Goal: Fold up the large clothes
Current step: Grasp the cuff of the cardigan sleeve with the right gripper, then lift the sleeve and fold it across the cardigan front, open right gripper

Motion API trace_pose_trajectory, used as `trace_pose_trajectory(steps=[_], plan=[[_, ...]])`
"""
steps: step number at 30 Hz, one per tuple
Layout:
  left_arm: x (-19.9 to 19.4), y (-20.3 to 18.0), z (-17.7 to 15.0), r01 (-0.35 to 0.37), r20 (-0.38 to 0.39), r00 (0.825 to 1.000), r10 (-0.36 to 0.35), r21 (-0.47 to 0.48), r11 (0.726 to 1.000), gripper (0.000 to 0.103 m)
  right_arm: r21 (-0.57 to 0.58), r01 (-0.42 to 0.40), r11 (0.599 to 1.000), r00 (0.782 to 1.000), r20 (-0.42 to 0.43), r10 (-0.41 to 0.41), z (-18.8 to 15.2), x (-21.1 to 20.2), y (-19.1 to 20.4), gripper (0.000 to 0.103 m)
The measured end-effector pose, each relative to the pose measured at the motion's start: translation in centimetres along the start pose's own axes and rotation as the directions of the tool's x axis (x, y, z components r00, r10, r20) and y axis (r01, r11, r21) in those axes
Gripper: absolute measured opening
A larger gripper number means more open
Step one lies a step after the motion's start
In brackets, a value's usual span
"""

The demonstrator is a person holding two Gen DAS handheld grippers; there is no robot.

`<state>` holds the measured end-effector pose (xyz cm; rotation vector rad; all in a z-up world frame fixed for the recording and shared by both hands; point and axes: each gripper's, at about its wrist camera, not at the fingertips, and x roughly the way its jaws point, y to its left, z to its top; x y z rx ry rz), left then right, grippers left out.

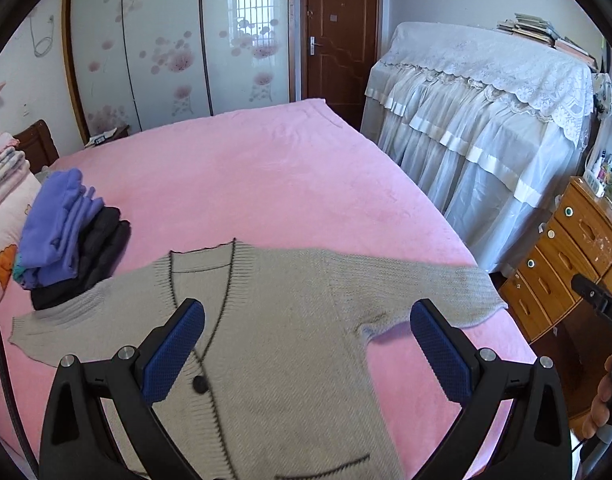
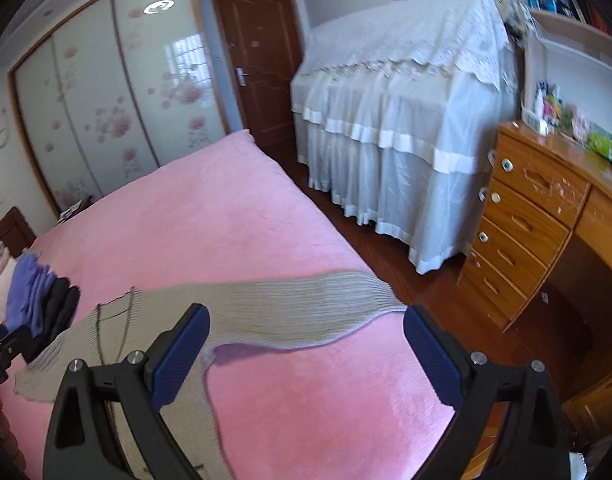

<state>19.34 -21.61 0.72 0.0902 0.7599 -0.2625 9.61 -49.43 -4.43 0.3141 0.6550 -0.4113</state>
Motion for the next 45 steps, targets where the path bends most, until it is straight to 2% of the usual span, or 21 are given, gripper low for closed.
trace_pose_trajectory(steps=[2,4,11,17,21,23,24,26,28,31,35,38,40,42,45], plan=[[2.9,-0.9,0.0,0.009,-0.023,1.000,-0.010,-0.010,1.000,0.102,0.040,0.022,0.999,0.999,-0.046,-0.020,0.0,2.8,-1.8,0.096],[6.0,-1.9,-0.2,0.020,-0.050,0.999,-0.021,-0.016,1.000,0.102,0.089,0.018,0.996,0.996,-0.093,-0.009,-0.2,5.7,-3.5,0.089],[14.3,-5.9,-3.0,0.016,-0.090,0.996,-0.015,0.005,1.000,0.102,0.299,0.006,0.954,0.963,-0.257,0.074,-3.6,16.0,-9.6,0.083],[19.4,-8.9,-4.5,0.015,-0.120,0.993,-0.013,0.023,1.000,0.102,0.466,-0.026,0.884,0.932,-0.308,0.190,-7.1,22.1,-11.6,0.077],[21.2,-10.6,-4.6,0.014,-0.115,0.993,-0.009,0.046,0.999,0.102,0.494,-0.036,0.869,0.929,-0.303,0.211,-7.9,24.3,-11.3,0.074],[22.0,-11.5,-4.6,0.007,-0.117,0.993,0.000,0.060,0.998,0.102,0.486,-0.040,0.873,0.937,-0.285,0.202,-7.8,24.8,-10.9,0.072],[22.5,-12.0,-4.7,0.006,-0.121,0.993,0.002,0.067,0.998,0.102,0.483,-0.042,0.875,0.939,-0.279,0.199,-7.8,25.0,-10.8,0.066],[23.0,-12.8,-4.7,0.008,-0.137,0.991,0.002,0.069,0.998,0.102,0.472,-0.035,0.881,0.940,-0.283,0.189,-7.6,25.7,-10.5,0.050],[23.0,-13.1,-4.7,0.018,-0.148,0.989,-0.008,0.066,0.998,0.102,0.459,-0.031,0.888,0.939,-0.291,0.184,-7.4,26.2,-10.3,0.028],[22.3,-12.9,-4.7,0.029,-0.148,0.989,-0.018,0.069,0.997,0.102,0.424,-0.027,0.905,0.948,-0.276,0.157,-6.9,25.8,-9.8,0.013],[19.9,-10.6,-4.4,0.022,-0.139,0.990,-0.014,0.057,0.998,0.102,0.390,-0.084,0.917,0.973,-0.168,0.160,-5.8,23.0,-8.7,0.011],[17.7,-7.5,-4.0,0.005,-0.123,0.992,-0.002,0.026,1.000,0.102,0.363,-0.185,0.913,0.970,-0.081,0.229,-4.1,20.0,-6.5,0.010],[15.9,-4.5,-3.7,-0.012,-0.105,0.994,0.010,-0.013,1.000,0.102,0.325,-0.264,0.908,0.956,-0.039,0.292,-2.9,17.9,-4.0,0.010],[13.9,-0.7,-3.7,-0.038,-0.087,0.996,0.032,-0.066,0.997,0.102,0.277,-0.353,0.894,0.929,-0.008,0.369,-2.0,15.8,-0.8,0.010],[11.4,5.1,-4.3,-0.088,-0.059,0.995,0.081,-0.137,0.987,0.102,0.161,-0.446,0.880,0.892,-0.008,0.453,-1.1,13.3,5.7,0.010]])
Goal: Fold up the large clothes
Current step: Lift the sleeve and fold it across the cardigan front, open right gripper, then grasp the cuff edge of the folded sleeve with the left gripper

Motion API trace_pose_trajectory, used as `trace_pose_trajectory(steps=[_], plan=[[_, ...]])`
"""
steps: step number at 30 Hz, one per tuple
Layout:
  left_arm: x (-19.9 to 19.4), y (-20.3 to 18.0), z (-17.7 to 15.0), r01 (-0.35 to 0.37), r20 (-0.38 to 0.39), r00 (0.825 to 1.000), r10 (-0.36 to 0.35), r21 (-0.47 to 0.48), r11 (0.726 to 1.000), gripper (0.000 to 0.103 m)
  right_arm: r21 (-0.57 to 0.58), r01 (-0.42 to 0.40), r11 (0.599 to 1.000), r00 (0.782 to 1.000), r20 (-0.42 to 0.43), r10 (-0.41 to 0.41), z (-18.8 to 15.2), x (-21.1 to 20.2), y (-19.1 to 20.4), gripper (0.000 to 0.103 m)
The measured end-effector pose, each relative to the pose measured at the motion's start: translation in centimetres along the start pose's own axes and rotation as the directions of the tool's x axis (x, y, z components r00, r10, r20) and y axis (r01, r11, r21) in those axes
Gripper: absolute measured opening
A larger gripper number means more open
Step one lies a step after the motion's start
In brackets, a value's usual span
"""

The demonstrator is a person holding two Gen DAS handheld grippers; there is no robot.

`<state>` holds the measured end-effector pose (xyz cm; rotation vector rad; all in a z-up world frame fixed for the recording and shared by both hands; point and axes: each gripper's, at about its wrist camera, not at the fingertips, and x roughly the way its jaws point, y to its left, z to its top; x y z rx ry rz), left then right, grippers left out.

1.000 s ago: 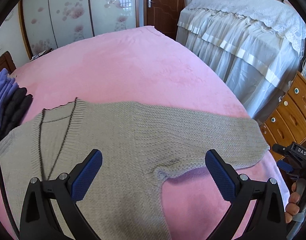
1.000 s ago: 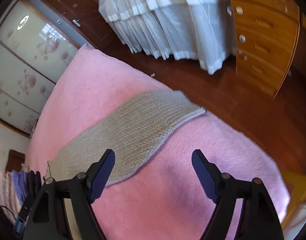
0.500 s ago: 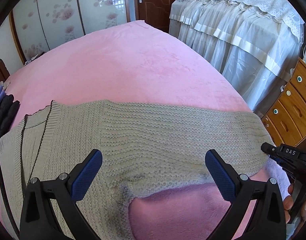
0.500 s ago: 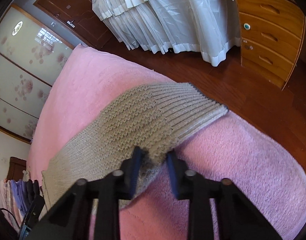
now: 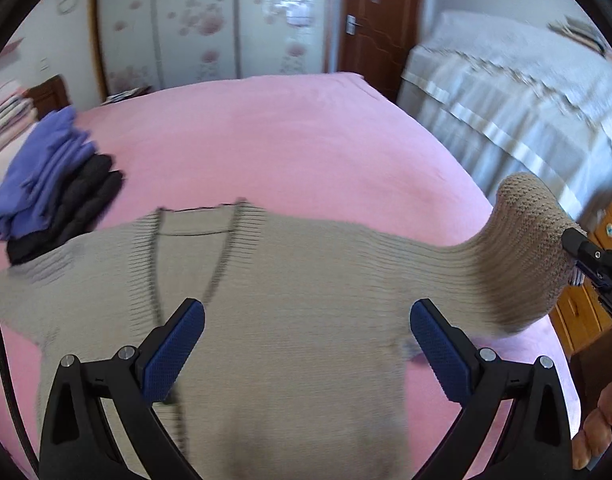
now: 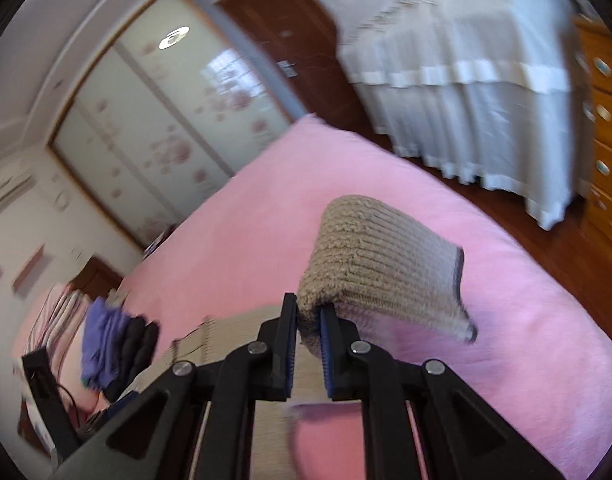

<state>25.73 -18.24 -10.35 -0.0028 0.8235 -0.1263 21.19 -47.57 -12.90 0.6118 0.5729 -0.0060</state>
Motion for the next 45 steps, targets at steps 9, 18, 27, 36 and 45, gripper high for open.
trace_pose_trajectory(steps=[9,18,27,36,45], plan=[[1.1,15.2,-3.3,-0.116,-0.083,0.991,0.106,-0.126,0.985,0.102,-0.317,-0.080,0.945,0.973,-0.229,0.006,-9.0,9.3,14.4,0.011],[3.9,16.2,-5.2,-0.059,-0.141,0.989,0.042,-0.113,0.992,0.102,-0.382,-0.063,0.922,0.888,-0.443,-0.123,-17.5,14.5,14.2,0.037],[7.0,11.6,-6.5,0.104,-0.220,0.968,-0.120,-0.085,0.991,0.102,-0.316,-0.061,0.947,0.923,-0.379,-0.067,-17.2,8.2,12.3,0.037],[9.7,14.2,-9.5,0.220,-0.268,0.919,-0.291,-0.264,0.939,0.091,-0.203,-0.018,0.979,0.935,-0.351,-0.056,-18.4,4.4,8.0,0.037],[9.0,15.5,-11.1,0.328,-0.219,0.882,-0.416,-0.348,0.878,0.050,-0.124,-0.033,0.992,0.928,-0.372,-0.016,-19.7,4.1,5.7,0.037]])
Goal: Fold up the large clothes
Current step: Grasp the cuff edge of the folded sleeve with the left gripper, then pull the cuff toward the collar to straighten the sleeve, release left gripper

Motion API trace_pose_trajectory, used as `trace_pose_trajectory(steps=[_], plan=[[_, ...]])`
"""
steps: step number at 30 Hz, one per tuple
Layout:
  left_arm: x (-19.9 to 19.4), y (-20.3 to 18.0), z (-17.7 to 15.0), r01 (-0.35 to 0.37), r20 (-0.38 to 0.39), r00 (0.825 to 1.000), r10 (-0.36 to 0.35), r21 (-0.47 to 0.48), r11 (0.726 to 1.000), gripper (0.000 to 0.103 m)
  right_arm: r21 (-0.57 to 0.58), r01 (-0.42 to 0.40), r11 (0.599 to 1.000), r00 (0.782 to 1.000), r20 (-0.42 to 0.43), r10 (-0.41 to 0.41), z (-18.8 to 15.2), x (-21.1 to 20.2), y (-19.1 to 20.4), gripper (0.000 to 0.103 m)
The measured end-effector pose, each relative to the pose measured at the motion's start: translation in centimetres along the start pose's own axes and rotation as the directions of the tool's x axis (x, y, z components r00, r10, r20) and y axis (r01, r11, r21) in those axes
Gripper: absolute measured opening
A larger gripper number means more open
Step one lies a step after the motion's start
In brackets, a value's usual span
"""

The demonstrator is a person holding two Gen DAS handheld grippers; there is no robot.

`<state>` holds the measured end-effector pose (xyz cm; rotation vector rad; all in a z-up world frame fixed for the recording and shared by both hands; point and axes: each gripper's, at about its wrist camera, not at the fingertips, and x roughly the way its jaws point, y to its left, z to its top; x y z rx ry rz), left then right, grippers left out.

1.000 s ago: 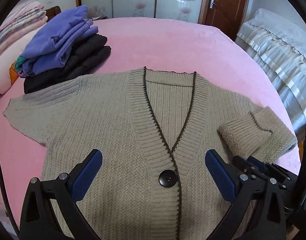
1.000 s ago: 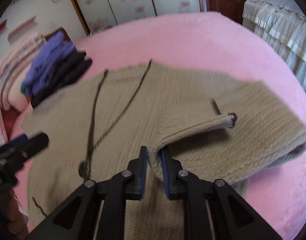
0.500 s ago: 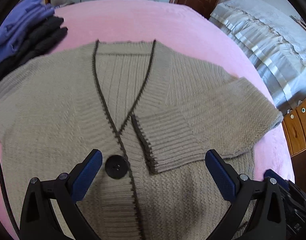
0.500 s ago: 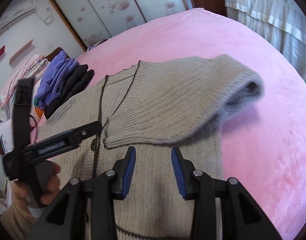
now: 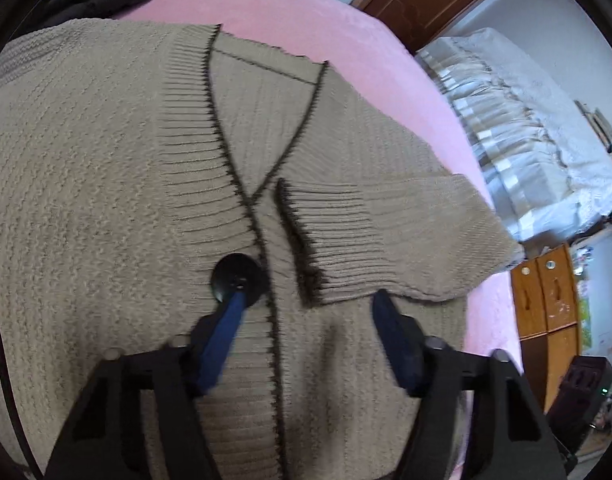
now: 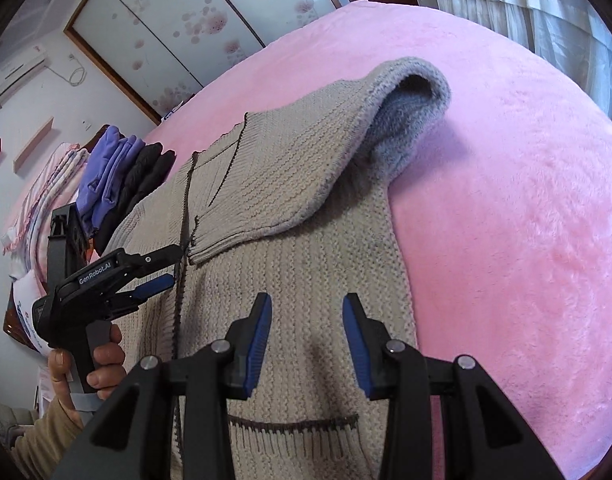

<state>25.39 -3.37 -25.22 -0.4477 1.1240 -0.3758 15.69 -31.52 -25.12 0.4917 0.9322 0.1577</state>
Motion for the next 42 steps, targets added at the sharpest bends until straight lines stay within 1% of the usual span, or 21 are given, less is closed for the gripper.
trace_pose_trajectory(steps=[1,3,6,9,12,16,18,19,20,21,22,23,24,27,30,32,34,36,39,40,42], plan=[[-0.1,-0.3,-0.1,0.016,0.001,1.000,-0.016,0.008,1.000,0.048,0.009,-0.003,1.000,1.000,0.001,0.003,0.0,0.0,-0.2,0.037],[-0.2,-1.3,-0.3,0.010,0.015,1.000,-0.010,0.048,0.999,0.048,0.023,-0.019,1.000,1.000,0.002,0.019,0.0,0.1,-0.4,0.037],[0.9,-2.2,-0.3,0.009,-0.018,1.000,-0.008,0.062,0.998,0.048,0.028,-0.028,0.999,1.000,0.007,0.028,-0.1,0.0,-0.5,0.037],[2.4,-2.0,-0.2,0.017,-0.064,0.998,-0.016,0.026,1.000,0.048,0.031,-0.026,0.999,1.000,0.008,0.026,-0.3,-0.1,-0.7,0.037],[3.7,-1.5,0.2,0.019,-0.067,0.998,-0.020,-0.020,1.000,0.048,0.044,-0.030,0.999,1.000,0.012,0.029,-0.4,-0.2,-1.0,0.037],[5.0,-0.5,1.2,0.055,-0.052,0.997,-0.060,-0.085,0.995,0.048,0.048,-0.036,0.998,0.999,0.014,0.036,-0.5,-0.1,-0.9,0.037],[5.3,-0.1,2.0,0.100,-0.025,0.994,-0.105,-0.142,0.985,0.048,0.044,-0.033,0.998,0.999,0.008,0.033,-0.5,0.1,-0.9,0.037],[5.5,0.0,2.3,0.117,-0.015,0.993,-0.121,-0.162,0.980,0.043,0.041,-0.031,0.999,1.000,0.003,0.031,-0.6,0.2,-0.9,0.037],[5.7,0.0,2.7,0.137,-0.006,0.990,-0.140,-0.185,0.973,0.032,0.041,-0.030,0.999,1.000,-0.002,0.030,-0.6,0.3,-0.9,0.037],[5.9,0.0,3.0,0.171,-0.006,0.984,-0.176,-0.205,0.964,0.012,0.042,-0.029,0.999,1.000,-0.005,0.030,-0.6,0.4,-0.9,0.037],[6.0,0.0,3.4,0.198,-0.008,0.979,-0.205,-0.224,0.954,0.012,0.042,-0.030,0.999,1.000,-0.007,0.030,-0.6,0.4,-0.9,0.037],[5.7,-0.5,4.0,0.204,0.006,0.978,-0.209,-0.234,0.950,0.011,0.041,-0.029,0.999,1.000,-0.004,0.029,-0.5,0.3,-0.8,0.037],[5.3,-1.0,4.5,0.199,0.013,0.979,-0.201,-0.219,0.955,0.010,0.039,-0.024,0.999,1.000,0.001,0.024,-0.5,0.2,-0.6,0.037],[2.7,-3.8,6.4,0.153,0.060,0.987,-0.147,-0.105,0.983,0.010,0.024,0.011,1.000,1.000,0.020,-0.012,0.4,-0.1,-0.3,0.037],[-0.9,-5.7,8.8,0.102,0.152,0.983,-0.101,0.000,0.995,0.010,0.033,0.060,0.998,0.998,0.025,-0.061,1.9,0.2,-0.9,0.037],[-3.5,-6.1,10.7,0.034,0.228,0.973,-0.046,0.057,0.998,0.010,0.048,0.094,0.994,0.995,0.028,-0.096,3.2,0.7,-1.5,0.037],[-5.1,-5.6,12.3,-0.033,0.273,0.962,0.008,0.087,0.996,0.010,0.059,0.128,0.990,0.991,0.033,-0.130,4.6,1.4,-1.9,0.037],[-6.3,-4.4,14.1,-0.111,0.315,0.946,0.074,0.104,0.988,0.010,0.072,0.142,0.987,0.989,0.042,-0.145,6.0,2.2,-2.2,0.037],[-6.5,-1.9,16.2,-0.220,0.343,0.924,0.172,0.107,0.970,0.010,0.074,0.169,0.983,0.984,0.053,-0.173,7.8,3.6,-2.0,0.037],[-6.1,-1.4,16.6,-0.235,0.334,0.923,0.189,0.104,0.966,0.010,0.075,0.171,0.982,0.983,0.055,-0.175,8.2,4.2,-1.9,0.037],[-4.2,1.0,17.3,-0.278,0.277,0.929,0.245,0.084,0.957,0.010,0.080,0.183,0.980,0.982,0.043,-0.186,8.9,5.2,-2.0,0.037]])
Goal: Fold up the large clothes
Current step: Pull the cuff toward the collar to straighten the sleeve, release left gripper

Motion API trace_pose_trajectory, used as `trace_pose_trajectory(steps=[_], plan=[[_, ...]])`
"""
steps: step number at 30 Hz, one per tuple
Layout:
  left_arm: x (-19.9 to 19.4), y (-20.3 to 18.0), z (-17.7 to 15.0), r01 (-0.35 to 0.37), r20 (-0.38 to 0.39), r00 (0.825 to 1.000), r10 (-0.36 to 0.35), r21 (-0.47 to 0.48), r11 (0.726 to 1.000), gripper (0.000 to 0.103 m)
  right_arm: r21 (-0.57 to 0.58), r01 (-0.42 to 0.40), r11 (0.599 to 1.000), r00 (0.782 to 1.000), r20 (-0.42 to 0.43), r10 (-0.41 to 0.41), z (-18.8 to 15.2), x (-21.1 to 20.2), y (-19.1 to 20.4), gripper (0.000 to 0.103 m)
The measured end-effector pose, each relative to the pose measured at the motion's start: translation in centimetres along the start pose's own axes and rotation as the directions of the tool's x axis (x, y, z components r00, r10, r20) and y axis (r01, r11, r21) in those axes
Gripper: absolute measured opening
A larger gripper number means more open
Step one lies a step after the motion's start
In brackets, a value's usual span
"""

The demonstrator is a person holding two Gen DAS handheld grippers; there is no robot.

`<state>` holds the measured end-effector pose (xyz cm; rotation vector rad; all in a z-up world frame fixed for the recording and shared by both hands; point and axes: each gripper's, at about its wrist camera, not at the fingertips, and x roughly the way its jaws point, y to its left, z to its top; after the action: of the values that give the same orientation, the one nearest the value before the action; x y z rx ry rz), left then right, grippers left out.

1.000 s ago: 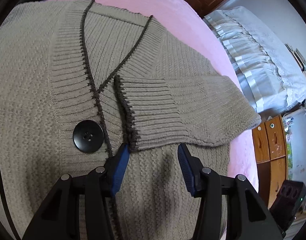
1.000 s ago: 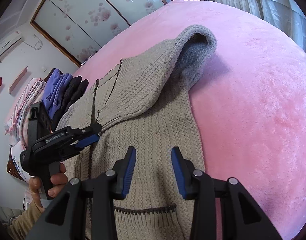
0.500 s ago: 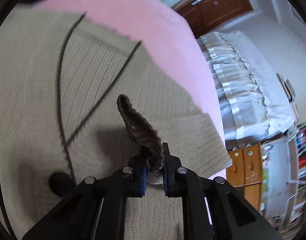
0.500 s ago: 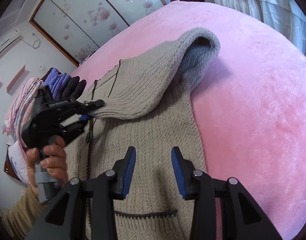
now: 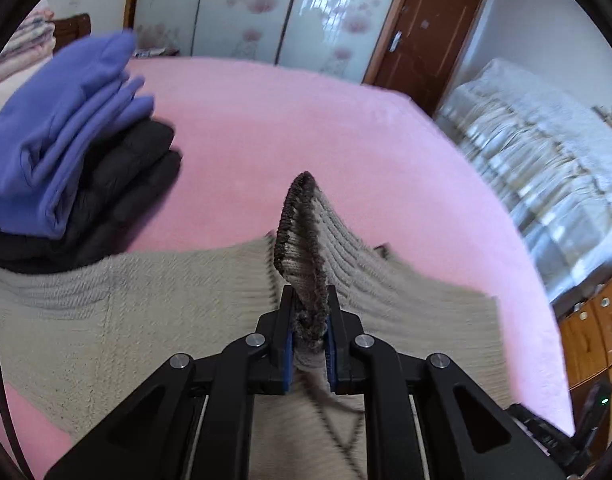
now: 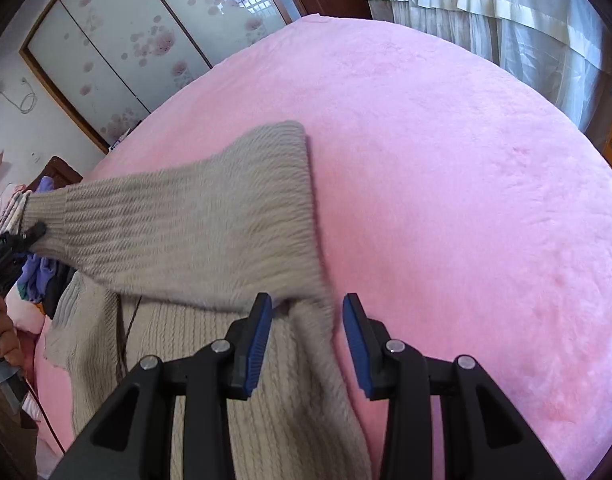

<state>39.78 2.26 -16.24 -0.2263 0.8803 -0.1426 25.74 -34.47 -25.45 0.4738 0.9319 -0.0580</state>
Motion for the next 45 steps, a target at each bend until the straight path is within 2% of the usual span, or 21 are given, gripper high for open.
trace_pose_trajectory(steps=[4,8,15,17,20,23,26,28,29,31,33,37,41,45], plan=[[3.9,2.4,-1.5,-0.067,-0.082,0.994,0.066,-0.009,0.998,0.010,-0.002,0.016,1.000,0.999,-0.028,-0.016,0.8,1.8,0.8,0.037],[6.3,4.2,-3.0,-0.079,-0.115,0.991,0.072,-0.064,0.995,0.011,-0.032,0.055,0.998,0.998,-0.026,-0.056,0.9,2.1,1.6,0.037],[8.7,6.1,-2.7,-0.109,-0.201,0.976,0.083,-0.123,0.986,0.026,-0.038,0.085,0.996,0.996,-0.039,-0.086,1.0,2.6,1.7,0.037],[8.9,6.1,-2.0,-0.123,-0.204,0.974,0.097,-0.120,0.985,0.031,-0.040,0.092,0.995,0.995,-0.035,-0.093,0.9,2.7,1.9,0.037],[9.0,6.5,-1.5,-0.181,-0.211,0.964,0.159,-0.090,0.979,0.045,-0.041,0.097,0.994,0.995,-0.031,-0.098,0.7,2.8,2.0,0.037],[8.2,6.7,-1.7,-0.225,-0.210,0.956,0.207,-0.067,0.972,0.046,-0.030,0.095,0.995,0.995,-0.025,-0.095,0.6,2.4,2.0,0.037],[5.7,5.8,-2.2,-0.264,-0.138,0.957,0.254,-0.057,0.963,0.046,-0.048,0.110,0.993,0.994,0.010,-0.110,0.3,1.5,2.6,0.037],[4.0,4.9,-2.3,-0.212,-0.098,0.974,0.204,-0.073,0.975,0.046,-0.065,0.121,0.991,0.992,0.036,-0.119,0.2,0.7,3.2,0.037],[3.5,4.2,-2.5,-0.163,-0.086,0.984,0.156,-0.086,0.983,0.047,-0.071,0.121,0.990,0.992,0.048,-0.118,0.2,0.4,3.6,0.037],[3.4,3.2,-2.5,-0.119,-0.094,0.989,0.110,-0.093,0.989,0.047,-0.082,0.121,0.989,0.991,0.066,-0.115,0.3,0.0,4.3,0.039],[4.3,1.5,-2.7,-0.100,-0.113,0.989,0.091,-0.077,0.992,0.047,-0.094,0.126,0.988,0.990,0.081,-0.119,0.5,-0.1,5.3,0.039],[7.4,-0.3,-3.6,-0.122,-0.144,0.983,0.117,-0.029,0.992,0.047,-0.112,0.148,0.983,0.984,0.117,-0.135,0.8,-0.1,6.6,0.039],[11.1,-0.6,-4.7,-0.223,-0.181,0.956,0.230,0.061,0.973,0.047,-0.120,0.128,0.984,0.985,0.136,-0.111,1.0,-0.1,7.2,0.039],[11.3,-1.7,-5.0,-0.270,-0.153,0.944,0.292,0.146,0.952,0.049,-0.131,0.142,0.981,0.988,0.081,-0.133,0.9,1.4,6.7,0.039]])
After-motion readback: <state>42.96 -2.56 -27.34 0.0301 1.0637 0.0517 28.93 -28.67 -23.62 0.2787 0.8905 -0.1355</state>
